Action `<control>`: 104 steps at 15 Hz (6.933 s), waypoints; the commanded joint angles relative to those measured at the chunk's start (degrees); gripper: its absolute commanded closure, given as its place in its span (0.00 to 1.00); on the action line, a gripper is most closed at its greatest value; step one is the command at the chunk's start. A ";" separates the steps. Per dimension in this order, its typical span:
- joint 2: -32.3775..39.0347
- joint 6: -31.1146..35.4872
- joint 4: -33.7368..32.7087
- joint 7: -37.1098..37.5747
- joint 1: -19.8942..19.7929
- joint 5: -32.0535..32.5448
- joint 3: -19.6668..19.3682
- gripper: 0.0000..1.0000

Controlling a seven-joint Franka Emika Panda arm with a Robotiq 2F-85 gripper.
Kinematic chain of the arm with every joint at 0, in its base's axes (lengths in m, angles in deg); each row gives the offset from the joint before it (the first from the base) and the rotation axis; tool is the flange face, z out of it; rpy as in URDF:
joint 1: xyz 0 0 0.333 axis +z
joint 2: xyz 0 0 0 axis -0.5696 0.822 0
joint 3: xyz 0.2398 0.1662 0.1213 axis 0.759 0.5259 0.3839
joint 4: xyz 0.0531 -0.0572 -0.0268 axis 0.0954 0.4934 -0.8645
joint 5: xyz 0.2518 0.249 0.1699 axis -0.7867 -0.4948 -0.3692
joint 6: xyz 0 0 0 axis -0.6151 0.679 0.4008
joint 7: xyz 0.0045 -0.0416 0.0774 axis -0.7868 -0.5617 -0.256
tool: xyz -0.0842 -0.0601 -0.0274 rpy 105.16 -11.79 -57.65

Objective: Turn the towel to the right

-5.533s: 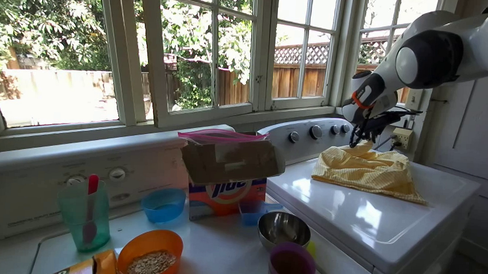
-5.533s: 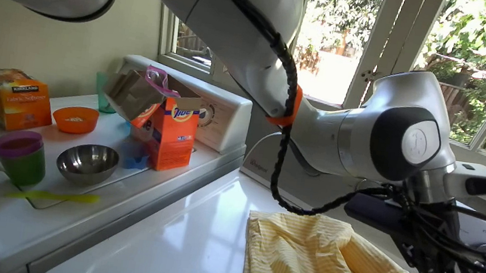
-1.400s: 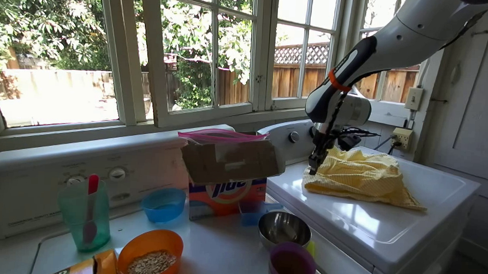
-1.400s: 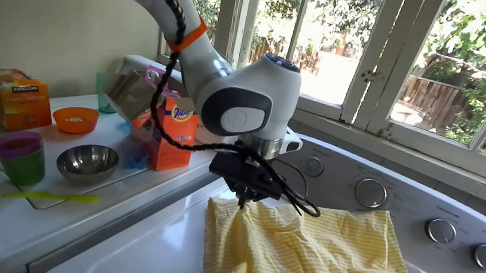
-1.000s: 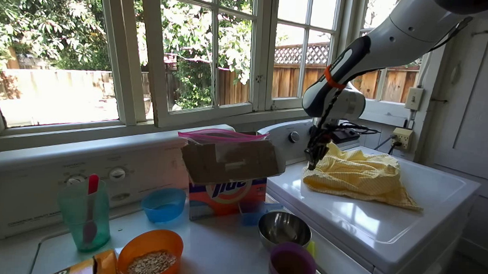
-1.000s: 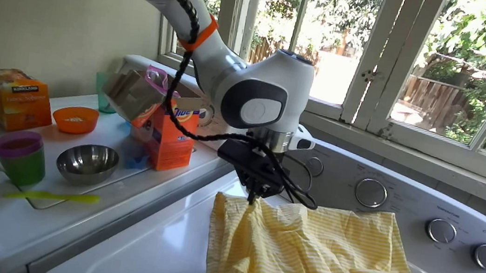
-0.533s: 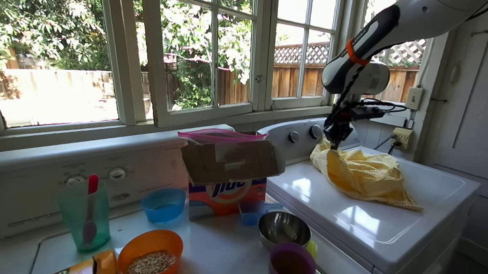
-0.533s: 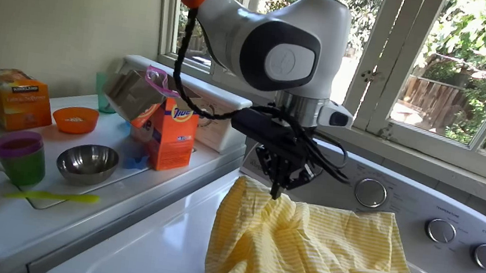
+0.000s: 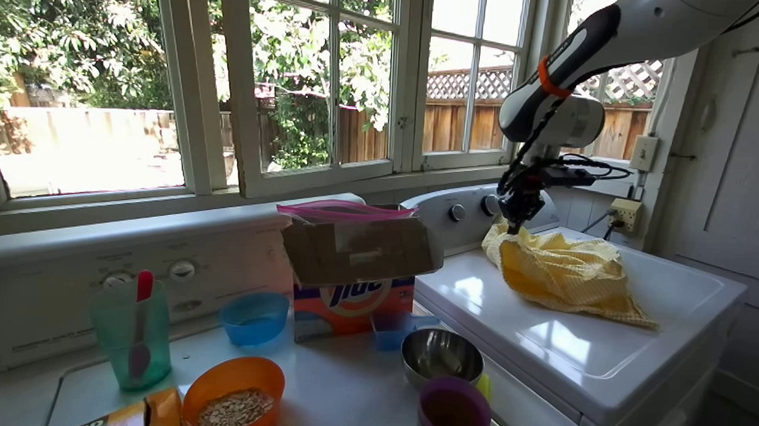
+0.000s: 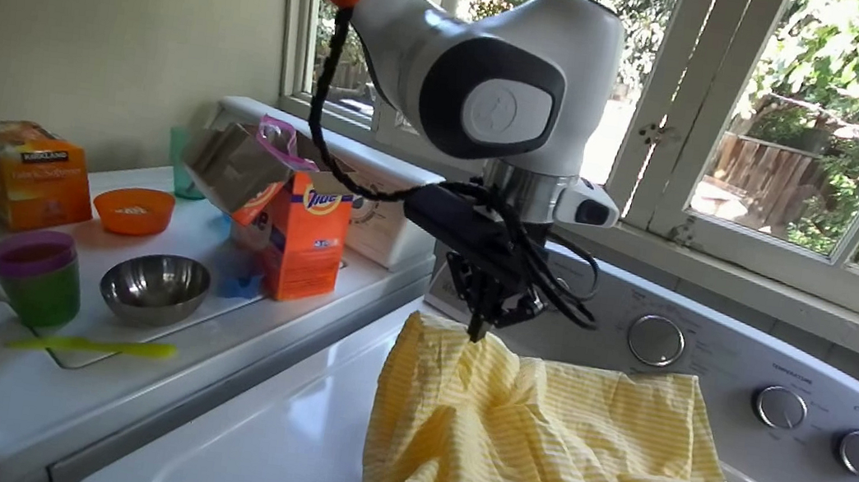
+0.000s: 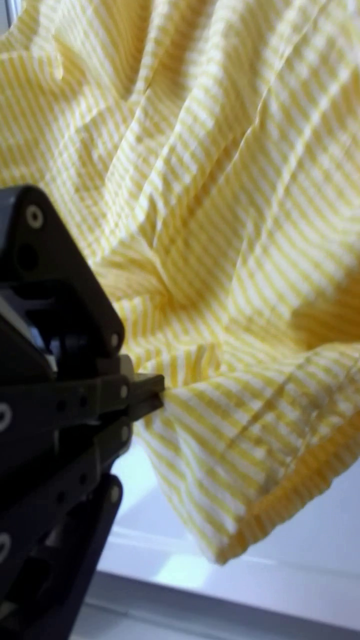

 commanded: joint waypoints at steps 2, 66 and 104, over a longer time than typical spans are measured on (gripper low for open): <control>1.70 -1.78 -1.72 -7.31 -1.14 -9.97 3.86 0.77; 42.88 3.30 -40.74 62.22 -1.86 12.44 -27.18 1.00; 22.61 7.68 -18.82 86.73 3.35 24.62 -29.91 0.08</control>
